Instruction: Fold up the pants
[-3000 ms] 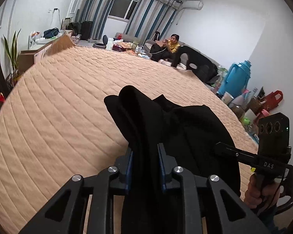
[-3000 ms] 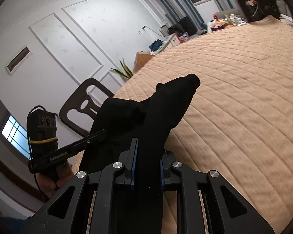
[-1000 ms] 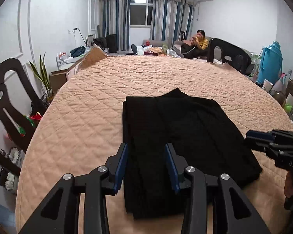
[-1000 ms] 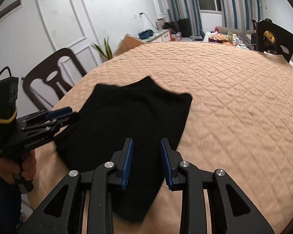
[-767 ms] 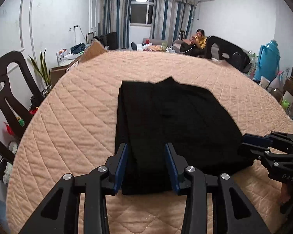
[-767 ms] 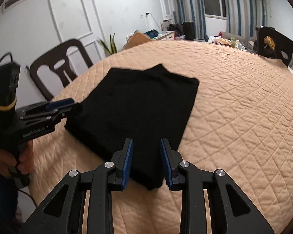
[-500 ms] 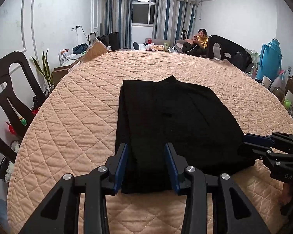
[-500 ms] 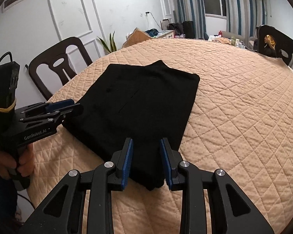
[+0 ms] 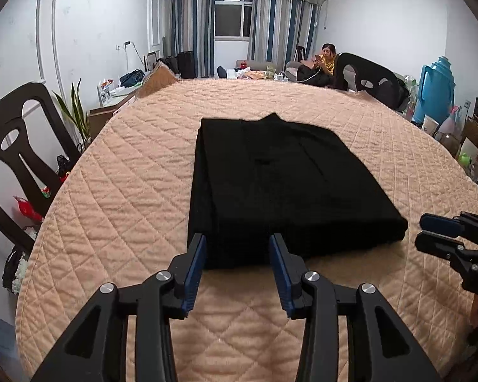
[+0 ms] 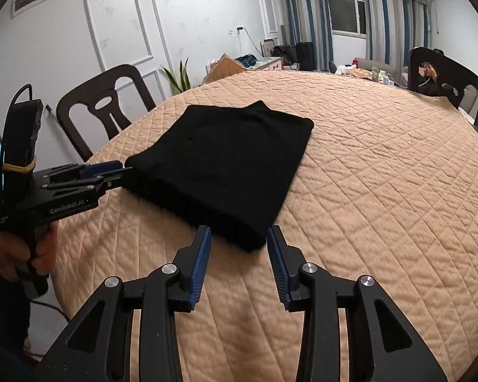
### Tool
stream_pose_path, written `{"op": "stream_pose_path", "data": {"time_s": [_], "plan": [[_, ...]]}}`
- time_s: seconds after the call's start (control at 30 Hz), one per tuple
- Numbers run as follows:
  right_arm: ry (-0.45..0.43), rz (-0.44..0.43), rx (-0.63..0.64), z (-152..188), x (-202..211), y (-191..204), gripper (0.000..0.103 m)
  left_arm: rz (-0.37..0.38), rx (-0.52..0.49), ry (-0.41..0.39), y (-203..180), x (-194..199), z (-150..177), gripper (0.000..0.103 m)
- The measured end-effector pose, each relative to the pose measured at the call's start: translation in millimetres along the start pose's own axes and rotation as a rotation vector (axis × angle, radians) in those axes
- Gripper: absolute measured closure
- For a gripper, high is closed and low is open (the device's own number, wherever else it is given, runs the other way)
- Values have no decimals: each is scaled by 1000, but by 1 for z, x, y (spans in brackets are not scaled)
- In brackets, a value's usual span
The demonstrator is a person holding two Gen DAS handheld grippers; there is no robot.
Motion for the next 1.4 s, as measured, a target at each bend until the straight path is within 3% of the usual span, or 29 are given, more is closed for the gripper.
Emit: {"op": "stream_pose_path", "data": {"time_s": [0.3, 0.67, 1.4], "plan": [[99, 50, -9, 17, -20, -9, 63, -32, 17, 43, 9, -12, 16, 53], [125, 108, 52, 18, -22, 1, 60, -40, -22, 57, 2, -15, 22, 39], [125, 108, 50, 18, -21, 1, 60, -73, -33, 63, 3, -17, 23, 28]]}}
Point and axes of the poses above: each gripper's, at about its wrist camera, not at the fingertips, and x roughly against the way its jaws point, y to its left, z to its underside, the point moved 5 cm from there along -x, roughly the way its jaws point, and after that the axes turned 14 degrees about x, right-handed, at the moved point
